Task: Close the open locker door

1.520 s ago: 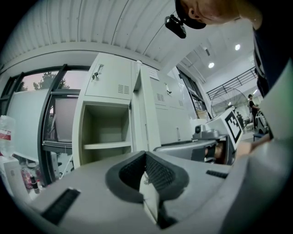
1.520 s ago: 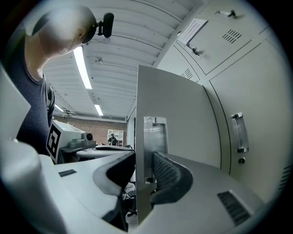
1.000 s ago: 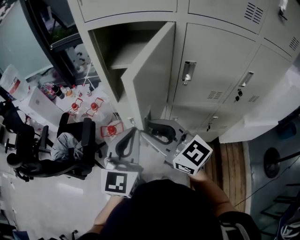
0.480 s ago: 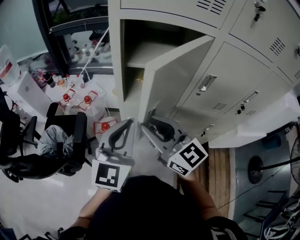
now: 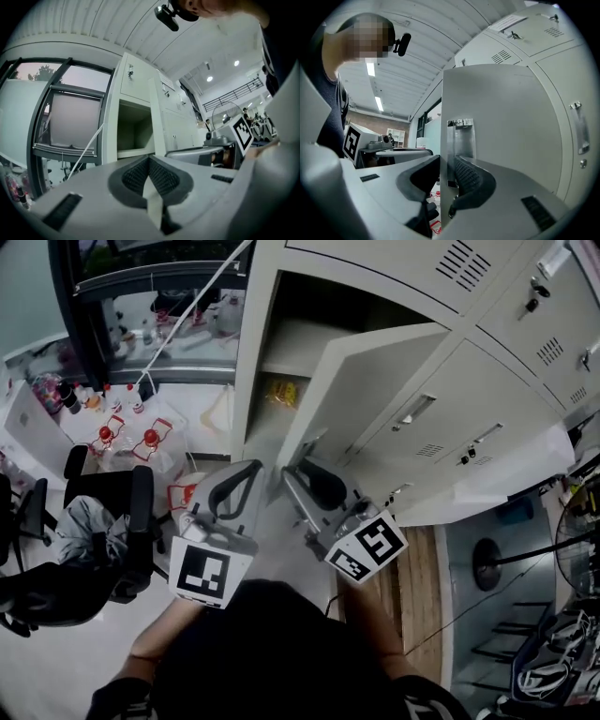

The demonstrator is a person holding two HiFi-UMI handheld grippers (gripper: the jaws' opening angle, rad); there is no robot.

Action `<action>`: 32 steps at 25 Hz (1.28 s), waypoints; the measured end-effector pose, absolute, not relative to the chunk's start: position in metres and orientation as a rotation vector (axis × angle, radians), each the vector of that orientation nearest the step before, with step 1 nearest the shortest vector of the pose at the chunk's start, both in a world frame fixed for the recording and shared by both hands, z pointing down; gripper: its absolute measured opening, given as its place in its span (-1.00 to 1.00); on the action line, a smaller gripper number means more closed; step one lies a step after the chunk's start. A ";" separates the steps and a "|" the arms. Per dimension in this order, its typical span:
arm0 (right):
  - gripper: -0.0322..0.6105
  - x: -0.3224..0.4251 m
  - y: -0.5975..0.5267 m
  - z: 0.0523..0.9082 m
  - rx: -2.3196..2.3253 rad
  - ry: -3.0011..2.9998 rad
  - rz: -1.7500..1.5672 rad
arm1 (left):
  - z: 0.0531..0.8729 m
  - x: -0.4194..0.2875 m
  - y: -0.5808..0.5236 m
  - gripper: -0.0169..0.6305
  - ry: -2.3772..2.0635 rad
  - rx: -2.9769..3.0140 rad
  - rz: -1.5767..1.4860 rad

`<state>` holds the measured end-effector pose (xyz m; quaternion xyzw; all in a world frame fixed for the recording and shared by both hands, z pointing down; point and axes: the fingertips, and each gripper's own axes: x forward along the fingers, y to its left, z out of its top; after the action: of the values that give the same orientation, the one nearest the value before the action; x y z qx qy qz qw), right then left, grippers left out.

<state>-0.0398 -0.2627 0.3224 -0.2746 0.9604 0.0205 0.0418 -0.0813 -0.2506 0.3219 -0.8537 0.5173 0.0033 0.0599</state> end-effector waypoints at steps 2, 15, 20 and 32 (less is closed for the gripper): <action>-0.57 -0.045 -0.267 0.323 -0.873 2.934 0.064 | 0.322 -0.087 -0.255 -0.95 1.539 -2.603 0.021; -0.58 -0.063 -0.292 0.321 -0.995 2.909 0.064 | 0.320 -0.101 -0.276 -0.95 1.421 -2.667 0.059; -0.58 -0.067 -0.299 0.321 -1.007 2.910 0.061 | 0.321 -0.106 -0.280 -0.95 1.415 -2.667 0.071; -0.61 -0.081 -0.322 0.321 -1.027 2.917 0.060 | 0.325 -0.114 -0.301 -0.95 1.409 -2.698 0.088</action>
<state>-0.0807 -0.3221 0.3208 -0.3319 0.9428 0.0195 0.0243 -0.1144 -0.3014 0.3253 -0.8850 0.4621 0.0290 0.0484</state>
